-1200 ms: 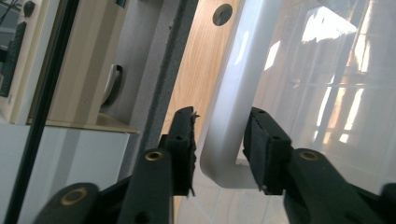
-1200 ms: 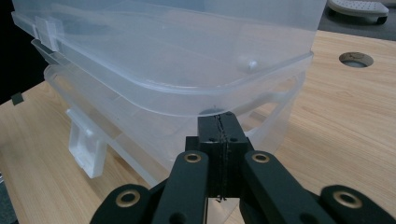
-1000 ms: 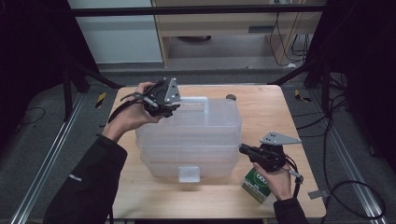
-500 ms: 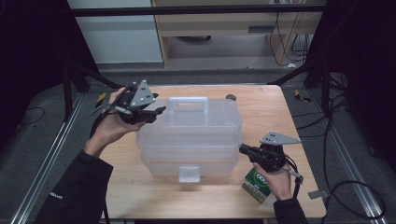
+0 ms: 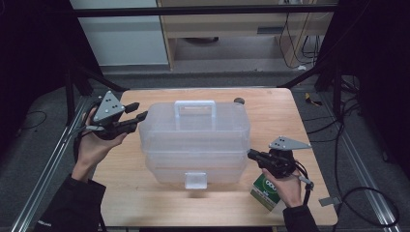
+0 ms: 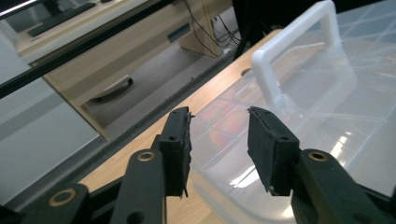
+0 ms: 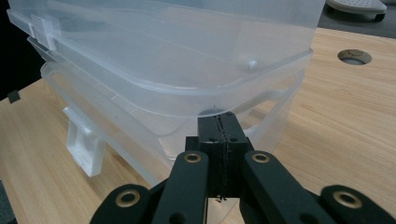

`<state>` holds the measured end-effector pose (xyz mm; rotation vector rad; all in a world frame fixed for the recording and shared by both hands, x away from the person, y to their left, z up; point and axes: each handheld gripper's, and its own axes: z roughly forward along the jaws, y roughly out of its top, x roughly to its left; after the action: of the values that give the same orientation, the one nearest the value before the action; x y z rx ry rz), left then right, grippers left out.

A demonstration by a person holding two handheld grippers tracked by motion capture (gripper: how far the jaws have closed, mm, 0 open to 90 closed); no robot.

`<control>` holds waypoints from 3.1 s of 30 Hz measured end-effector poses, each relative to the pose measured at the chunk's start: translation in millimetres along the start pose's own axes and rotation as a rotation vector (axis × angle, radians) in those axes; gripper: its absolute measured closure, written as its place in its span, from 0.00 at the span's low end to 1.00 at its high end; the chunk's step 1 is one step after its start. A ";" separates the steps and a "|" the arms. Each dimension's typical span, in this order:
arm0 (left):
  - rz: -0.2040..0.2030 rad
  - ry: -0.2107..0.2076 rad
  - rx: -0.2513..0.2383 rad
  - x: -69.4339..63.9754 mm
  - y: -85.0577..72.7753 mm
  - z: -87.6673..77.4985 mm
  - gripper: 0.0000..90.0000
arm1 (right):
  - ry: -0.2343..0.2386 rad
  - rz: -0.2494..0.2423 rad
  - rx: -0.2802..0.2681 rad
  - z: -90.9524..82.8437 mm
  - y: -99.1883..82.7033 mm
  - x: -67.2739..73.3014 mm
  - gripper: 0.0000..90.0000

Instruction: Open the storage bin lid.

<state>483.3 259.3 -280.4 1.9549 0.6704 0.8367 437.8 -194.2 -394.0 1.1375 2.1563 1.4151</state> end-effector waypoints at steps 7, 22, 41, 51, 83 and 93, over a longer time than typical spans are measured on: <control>-0.119 0.063 -0.047 1.9 -19.4 -16.9 0.77 | 0.000 -0.001 0.004 0.0 0.0 0.2 1.00; -0.330 0.109 -0.064 -6.1 -89.3 -26.2 0.94 | -0.002 -0.001 0.005 0.3 -0.1 0.5 1.00; -0.301 -0.012 0.052 -32.1 -112.0 -7.0 1.00 | -0.003 -0.001 0.005 0.6 -0.4 0.5 1.00; -0.284 -0.085 0.089 -44.8 -119.1 -0.4 1.00 | -0.005 0.000 0.005 0.5 -0.2 0.7 1.00; -0.273 -0.078 -0.016 -34.9 -83.4 8.6 0.99 | -0.009 0.004 -0.084 2.3 29.7 -7.7 1.00; -0.264 -0.054 -0.002 -37.3 -87.7 12.8 0.94 | -0.005 0.001 -0.078 2.1 28.5 -7.9 1.00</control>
<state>458.5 266.7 -373.1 1.8303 0.8719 0.6204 456.7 -193.4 -371.2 1.1129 2.0789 1.4814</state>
